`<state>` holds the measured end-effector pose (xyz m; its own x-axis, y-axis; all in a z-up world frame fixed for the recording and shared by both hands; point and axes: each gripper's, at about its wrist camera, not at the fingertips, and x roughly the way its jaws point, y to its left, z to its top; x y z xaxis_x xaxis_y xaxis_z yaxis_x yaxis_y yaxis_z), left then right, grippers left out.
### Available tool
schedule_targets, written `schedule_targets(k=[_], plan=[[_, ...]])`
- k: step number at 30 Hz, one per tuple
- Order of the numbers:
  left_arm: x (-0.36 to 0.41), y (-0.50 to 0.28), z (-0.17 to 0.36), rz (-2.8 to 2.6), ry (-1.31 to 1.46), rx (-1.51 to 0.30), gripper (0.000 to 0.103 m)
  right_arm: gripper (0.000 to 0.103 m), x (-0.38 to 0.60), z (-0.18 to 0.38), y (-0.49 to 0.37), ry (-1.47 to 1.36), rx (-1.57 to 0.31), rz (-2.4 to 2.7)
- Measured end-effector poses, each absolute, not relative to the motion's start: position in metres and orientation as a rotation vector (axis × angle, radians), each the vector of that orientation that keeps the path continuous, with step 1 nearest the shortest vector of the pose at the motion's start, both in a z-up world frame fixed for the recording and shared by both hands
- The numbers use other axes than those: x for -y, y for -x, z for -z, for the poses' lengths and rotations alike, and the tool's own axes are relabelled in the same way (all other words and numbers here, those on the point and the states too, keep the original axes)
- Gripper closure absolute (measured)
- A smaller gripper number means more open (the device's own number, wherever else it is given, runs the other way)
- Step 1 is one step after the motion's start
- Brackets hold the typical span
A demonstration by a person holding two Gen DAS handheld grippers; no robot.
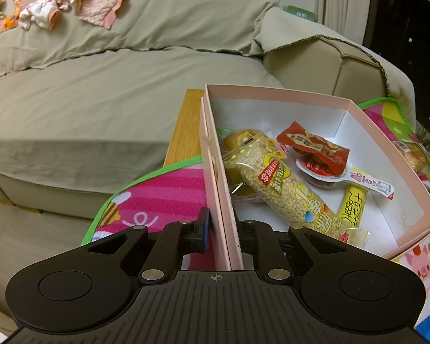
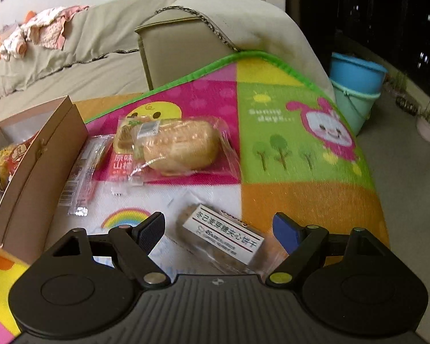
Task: Organize objects
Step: 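Move the right gripper to the brown cookie pack and grasp it, then carry the cookie pack into the pink box and release it with the right gripper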
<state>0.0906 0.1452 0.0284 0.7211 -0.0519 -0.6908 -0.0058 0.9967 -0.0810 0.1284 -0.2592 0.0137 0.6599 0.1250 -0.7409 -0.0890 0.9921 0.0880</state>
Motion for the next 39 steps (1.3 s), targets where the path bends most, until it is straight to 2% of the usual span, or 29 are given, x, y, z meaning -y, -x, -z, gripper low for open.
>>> schedule_targets(k=[14, 25, 27, 29, 32, 39], plan=[[-0.146, -0.090, -0.028, 0.026, 0.078, -0.765, 0.089, 0.018, 0.218, -0.016, -0.080, -0.022, -0.838, -0.286], [-0.149, -0.089, -0.028, 0.021, 0.067, -0.762, 0.090, 0.019, 0.212, -0.009, -0.098, 0.007, -0.810, -0.199], [-0.148, -0.089, -0.028, 0.021, 0.067, -0.762, 0.089, 0.027, 0.206, -0.008, -0.099, 0.037, -0.807, -0.190], [-0.148, -0.089, -0.028, 0.020, 0.067, -0.762, 0.089, 0.047, 0.201, -0.010, -0.098, 0.057, -0.810, -0.208], [-0.147, -0.089, -0.027, 0.021, 0.069, -0.761, 0.089, 0.063, 0.196, -0.014, -0.094, 0.080, -0.817, -0.243], [-0.148, -0.088, -0.026, 0.026, 0.079, -0.758, 0.089, 0.067, 0.188, -0.034, -0.059, 0.096, -0.843, -0.311]])
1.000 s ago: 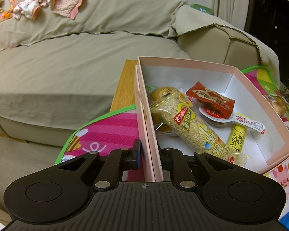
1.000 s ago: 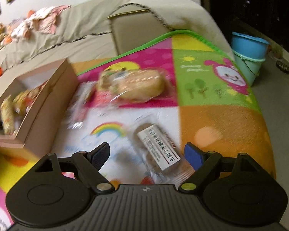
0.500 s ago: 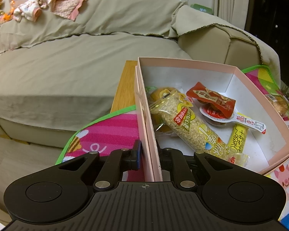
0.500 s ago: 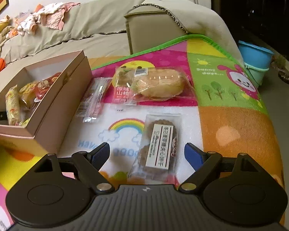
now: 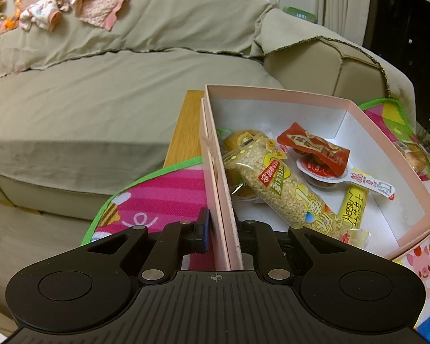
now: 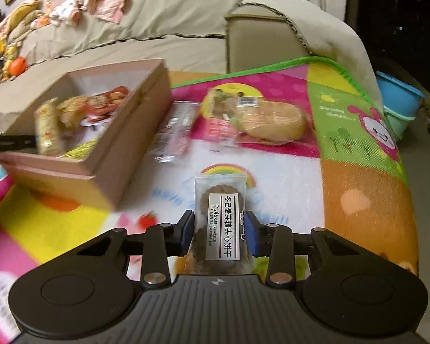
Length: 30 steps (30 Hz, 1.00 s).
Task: Organize objects
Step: 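Carry the cookie pack into the pink box and release it with the right gripper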
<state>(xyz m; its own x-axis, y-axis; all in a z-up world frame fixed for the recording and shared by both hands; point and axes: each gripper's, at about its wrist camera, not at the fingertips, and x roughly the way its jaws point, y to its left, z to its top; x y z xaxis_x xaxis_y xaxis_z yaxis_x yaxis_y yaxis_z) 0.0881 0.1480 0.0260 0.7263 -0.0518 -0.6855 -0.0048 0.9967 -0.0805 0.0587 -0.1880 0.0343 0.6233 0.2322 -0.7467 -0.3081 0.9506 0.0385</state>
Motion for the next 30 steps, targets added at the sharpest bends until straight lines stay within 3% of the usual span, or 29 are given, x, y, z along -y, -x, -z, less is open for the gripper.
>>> schedule_targets(k=[9, 16, 27, 30], plan=[[-0.149, -0.088, -0.025, 0.027, 0.084, -0.757, 0.089, 0.067, 0.164, -0.134, -0.010, 0.118, -0.637, -0.466], [-0.149, -0.088, -0.025, 0.025, 0.085, -0.757, 0.089, 0.066, 0.132, -0.208, -0.021, 0.023, -0.432, -0.592], [-0.149, -0.086, -0.026, 0.033, 0.081, -0.759, 0.089, 0.066, 0.052, -0.161, -0.108, -0.002, -0.594, -0.611], [-0.150, -0.086, -0.026, 0.036, 0.083, -0.757, 0.088, 0.061, 0.048, -0.145, -0.118, -0.023, -0.645, -0.611]])
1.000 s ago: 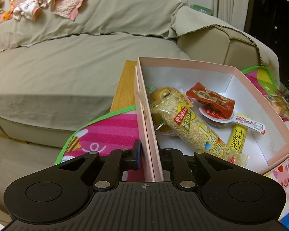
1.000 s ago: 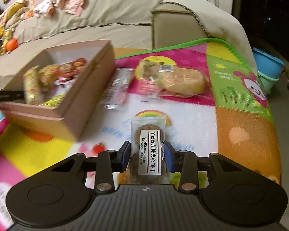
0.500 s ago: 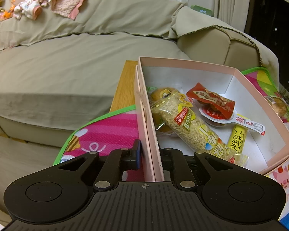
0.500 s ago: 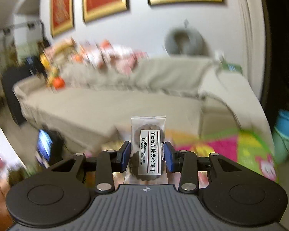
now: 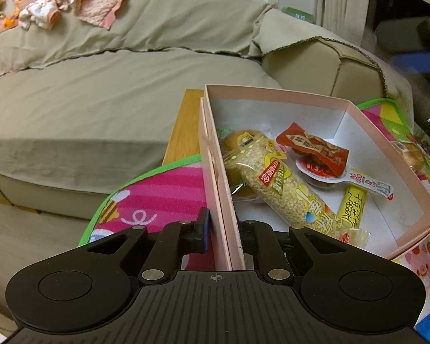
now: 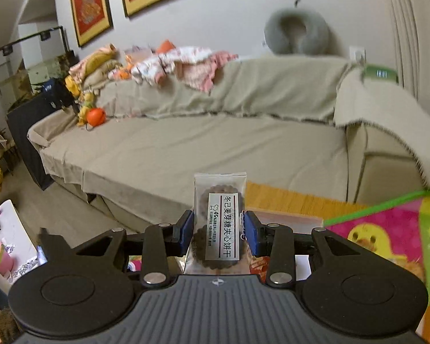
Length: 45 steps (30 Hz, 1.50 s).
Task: Organize objects
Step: 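Carry the cookie pack into the pink box and release it with the right gripper, then grasp the clear wrapped snack stick with the right gripper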
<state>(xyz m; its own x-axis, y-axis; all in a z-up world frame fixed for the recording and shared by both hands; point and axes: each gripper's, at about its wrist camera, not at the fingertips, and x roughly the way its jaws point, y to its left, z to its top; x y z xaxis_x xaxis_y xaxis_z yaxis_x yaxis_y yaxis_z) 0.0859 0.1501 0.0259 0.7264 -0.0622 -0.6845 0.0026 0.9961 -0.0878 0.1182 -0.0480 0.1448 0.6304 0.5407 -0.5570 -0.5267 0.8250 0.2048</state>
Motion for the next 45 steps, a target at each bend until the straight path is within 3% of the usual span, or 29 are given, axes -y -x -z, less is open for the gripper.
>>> schedule_targets(k=[12, 37, 40, 41, 43, 45], plan=[[-0.151, -0.085, -0.026, 0.038, 0.084, -0.756, 0.088, 0.054, 0.088, -0.127, -0.128, -0.054, -0.676, -0.523], [-0.152, -0.086, -0.025, 0.039, 0.085, -0.758, 0.088, 0.056, 0.161, -0.021, -0.184, -0.224, -0.910, -0.339], [-0.152, -0.086, -0.024, 0.039, 0.085, -0.759, 0.088, 0.061, 0.159, -0.019, -0.177, -0.190, -0.902, -0.353], [-0.151, -0.086, -0.024, 0.039, 0.085, -0.759, 0.088, 0.073, 0.160, -0.019, -0.175, -0.194, -0.915, -0.366], [-0.152, -0.087, -0.024, 0.038, 0.084, -0.759, 0.088, 0.082, 0.157, -0.017, -0.169, -0.160, -0.937, -0.367], [-0.152, -0.087, -0.024, 0.040, 0.085, -0.758, 0.088, 0.082, 0.153, -0.018, -0.156, -0.101, -0.916, -0.374]])
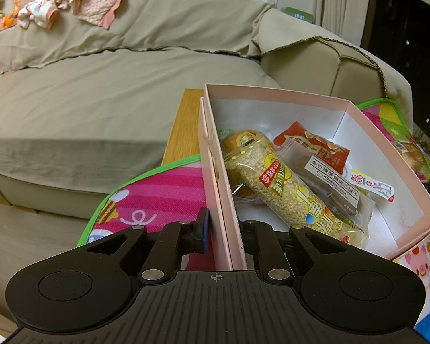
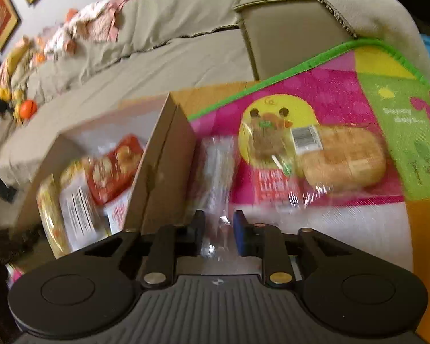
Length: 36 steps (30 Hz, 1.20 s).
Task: Organize objects
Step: 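Grasp the clear wrapped snack stick with the right gripper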
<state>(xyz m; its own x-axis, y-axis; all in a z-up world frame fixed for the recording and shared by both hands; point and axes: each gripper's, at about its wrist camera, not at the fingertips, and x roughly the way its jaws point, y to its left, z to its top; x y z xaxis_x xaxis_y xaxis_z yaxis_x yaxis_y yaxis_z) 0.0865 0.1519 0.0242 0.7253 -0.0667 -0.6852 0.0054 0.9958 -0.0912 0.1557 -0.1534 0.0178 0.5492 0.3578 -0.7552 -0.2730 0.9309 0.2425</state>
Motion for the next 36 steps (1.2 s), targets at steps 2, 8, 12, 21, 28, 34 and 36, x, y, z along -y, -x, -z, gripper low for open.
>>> schedule_targets(k=[2, 8, 12, 21, 28, 34, 36], plan=[[-0.152, -0.086, -0.024, 0.039, 0.084, -0.759, 0.088, 0.085, 0.153, -0.018, -0.145, -0.071, -0.912, -0.376], [-0.151, -0.087, -0.024, 0.036, 0.084, -0.758, 0.088, 0.090, 0.164, -0.021, -0.125, -0.046, -0.910, -0.354], [-0.150, -0.087, -0.023, 0.035, 0.085, -0.760, 0.089, 0.089, 0.178, -0.021, -0.128, -0.139, -0.893, -0.370], [-0.149, -0.087, -0.023, 0.035, 0.085, -0.761, 0.089, 0.075, 0.173, -0.012, -0.158, -0.251, -0.849, -0.353], [-0.149, -0.087, -0.022, 0.035, 0.085, -0.762, 0.089, 0.078, 0.159, -0.012, -0.183, -0.264, -0.896, -0.402], [-0.149, -0.087, -0.022, 0.035, 0.083, -0.761, 0.089, 0.094, 0.174, -0.013, -0.181, -0.387, -0.912, -0.403], [-0.148, -0.086, -0.022, 0.035, 0.083, -0.762, 0.089, 0.097, 0.177, -0.016, -0.177, -0.411, -0.907, -0.414]])
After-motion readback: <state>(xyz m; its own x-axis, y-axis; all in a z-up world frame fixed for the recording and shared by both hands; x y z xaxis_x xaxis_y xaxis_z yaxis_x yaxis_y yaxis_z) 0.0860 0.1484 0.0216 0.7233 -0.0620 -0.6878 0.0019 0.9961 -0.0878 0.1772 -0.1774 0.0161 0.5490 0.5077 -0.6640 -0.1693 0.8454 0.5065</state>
